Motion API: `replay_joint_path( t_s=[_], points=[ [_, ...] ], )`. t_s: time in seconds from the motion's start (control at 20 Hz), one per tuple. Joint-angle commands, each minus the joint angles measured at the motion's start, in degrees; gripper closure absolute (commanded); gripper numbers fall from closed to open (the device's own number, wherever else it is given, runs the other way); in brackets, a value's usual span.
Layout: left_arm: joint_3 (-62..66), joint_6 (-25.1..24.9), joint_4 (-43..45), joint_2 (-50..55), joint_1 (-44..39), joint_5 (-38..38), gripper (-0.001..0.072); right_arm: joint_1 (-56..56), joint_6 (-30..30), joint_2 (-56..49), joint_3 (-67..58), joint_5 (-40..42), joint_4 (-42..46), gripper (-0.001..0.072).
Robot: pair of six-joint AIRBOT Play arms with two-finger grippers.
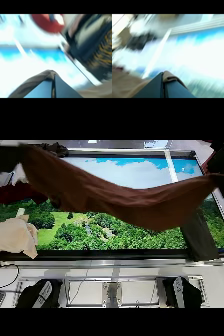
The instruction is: Fold the shirts.
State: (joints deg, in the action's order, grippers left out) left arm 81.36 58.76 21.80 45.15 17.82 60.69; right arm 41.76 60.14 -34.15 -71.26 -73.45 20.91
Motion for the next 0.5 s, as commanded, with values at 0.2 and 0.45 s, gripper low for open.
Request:
replay_joint_path(
  t_s=[0.2,0.45],
  points=[
    [12.0,19.6,40.4,-8.0,0.0,-9.2,0.0695,5.4,2.8,4.1,-16.9,9.9,13.9,0.0685],
    [12.0,20.3,32.0,4.5,-0.1,2.9,0.0695,-0.4,1.5,-13.4,-16.9,1.5,-4.5,0.0685]
  ],
)
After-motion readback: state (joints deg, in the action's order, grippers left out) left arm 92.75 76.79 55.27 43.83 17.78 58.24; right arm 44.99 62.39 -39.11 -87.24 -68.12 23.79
